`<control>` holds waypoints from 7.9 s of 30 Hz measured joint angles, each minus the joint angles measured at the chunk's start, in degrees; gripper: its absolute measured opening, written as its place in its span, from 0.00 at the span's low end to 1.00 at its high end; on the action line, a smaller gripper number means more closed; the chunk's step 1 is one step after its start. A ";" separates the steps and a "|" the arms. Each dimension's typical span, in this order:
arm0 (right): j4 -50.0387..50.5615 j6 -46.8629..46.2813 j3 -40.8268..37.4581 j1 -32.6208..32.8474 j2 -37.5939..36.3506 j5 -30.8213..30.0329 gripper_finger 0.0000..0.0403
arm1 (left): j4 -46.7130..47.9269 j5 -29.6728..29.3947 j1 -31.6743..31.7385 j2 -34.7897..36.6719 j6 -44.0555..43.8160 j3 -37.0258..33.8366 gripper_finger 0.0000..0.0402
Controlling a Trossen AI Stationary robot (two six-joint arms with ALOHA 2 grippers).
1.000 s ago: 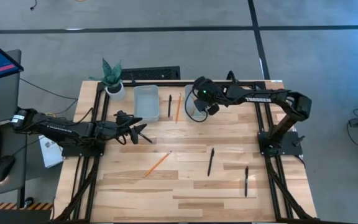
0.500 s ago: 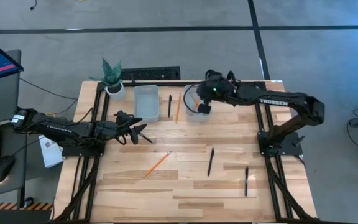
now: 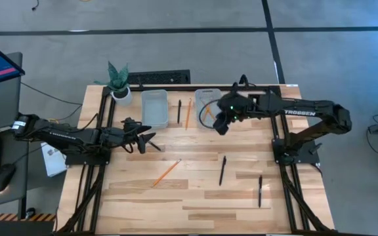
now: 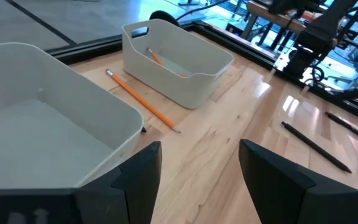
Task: Sort pens & pencils
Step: Put the black pen into the left gray bin
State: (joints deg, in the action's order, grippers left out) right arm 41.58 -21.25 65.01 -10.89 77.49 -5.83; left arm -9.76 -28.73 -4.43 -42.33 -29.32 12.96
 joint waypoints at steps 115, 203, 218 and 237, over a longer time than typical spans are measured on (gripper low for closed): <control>9.10 -114.93 -14.69 58.89 21.90 9.86 0.29 | 2.91 2.54 0.00 -0.01 -0.92 -0.01 0.51; -21.93 -41.44 -14.97 24.49 0.59 -14.30 0.15 | -1.86 2.97 0.02 0.00 -10.25 0.01 0.51; -49.04 -20.15 -14.95 10.39 0.59 -1.01 0.16 | -29.83 7.74 0.77 -0.02 -3.39 0.01 0.51; -54.18 -16.16 -14.95 5.12 0.59 4.55 0.16 | -27.99 25.06 12.23 -17.74 -4.16 15.89 0.51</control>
State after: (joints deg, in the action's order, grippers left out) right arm -12.60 -37.41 50.06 -5.76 78.08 -1.28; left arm -37.75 -3.68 7.81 -60.07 -33.48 28.85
